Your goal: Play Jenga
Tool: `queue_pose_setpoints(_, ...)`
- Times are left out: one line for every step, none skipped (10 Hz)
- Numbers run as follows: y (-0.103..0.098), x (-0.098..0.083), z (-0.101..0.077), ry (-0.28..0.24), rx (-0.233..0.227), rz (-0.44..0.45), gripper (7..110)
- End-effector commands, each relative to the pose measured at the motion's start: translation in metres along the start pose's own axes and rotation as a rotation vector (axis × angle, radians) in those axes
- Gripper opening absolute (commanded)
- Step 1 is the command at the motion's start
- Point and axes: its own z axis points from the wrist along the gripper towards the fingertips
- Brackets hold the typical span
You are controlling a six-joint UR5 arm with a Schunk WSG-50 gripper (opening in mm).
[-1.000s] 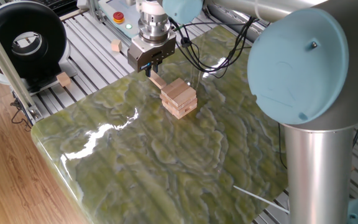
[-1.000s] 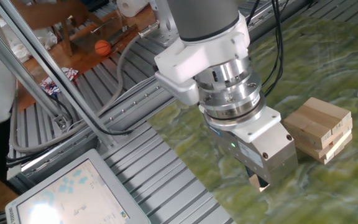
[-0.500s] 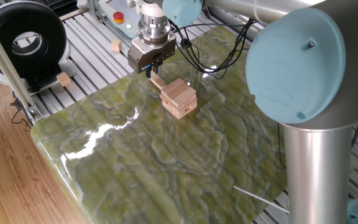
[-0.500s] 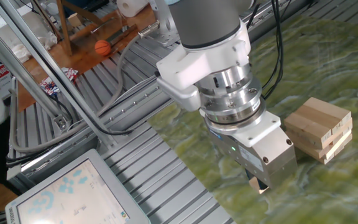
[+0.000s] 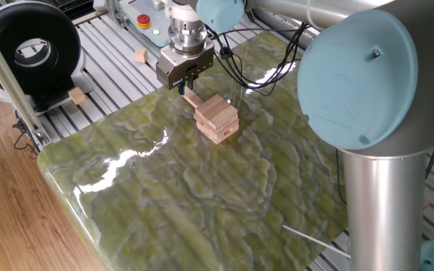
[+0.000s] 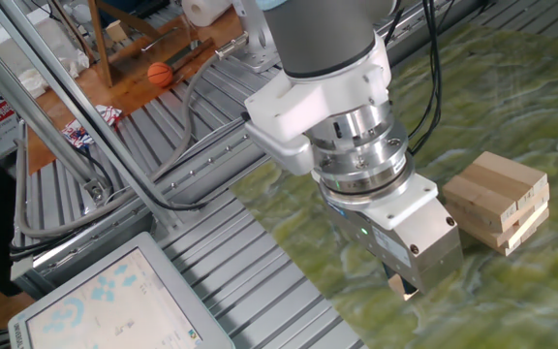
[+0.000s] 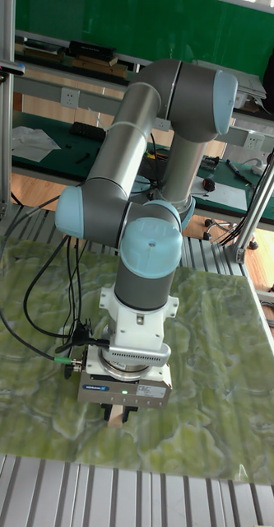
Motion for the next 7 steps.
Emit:
queue_pose_setpoints(0.0011,-0.0001,-0.0008,0.001,-0.011,0.007,22)
queue_pose_setpoints(0.0018,-0.0009,-0.0009,-0.003,-0.014,0.007,22)
queue_pose_setpoints(0.0018,-0.0013,-0.0009,-0.004,-0.014,0.007,22)
queue_pose_setpoints(0.0017,-0.0013,-0.0009,-0.004,-0.014,0.007,22)
queue_pose_setpoints(0.0016,-0.0013,-0.0009,-0.004,-0.014,0.007,22)
queue_pose_setpoints(0.0015,-0.0013,-0.0009,-0.004,-0.014,0.007,22)
queue_pose_setpoints(0.0015,-0.0013,-0.0009,-0.004,-0.014,0.007,22)
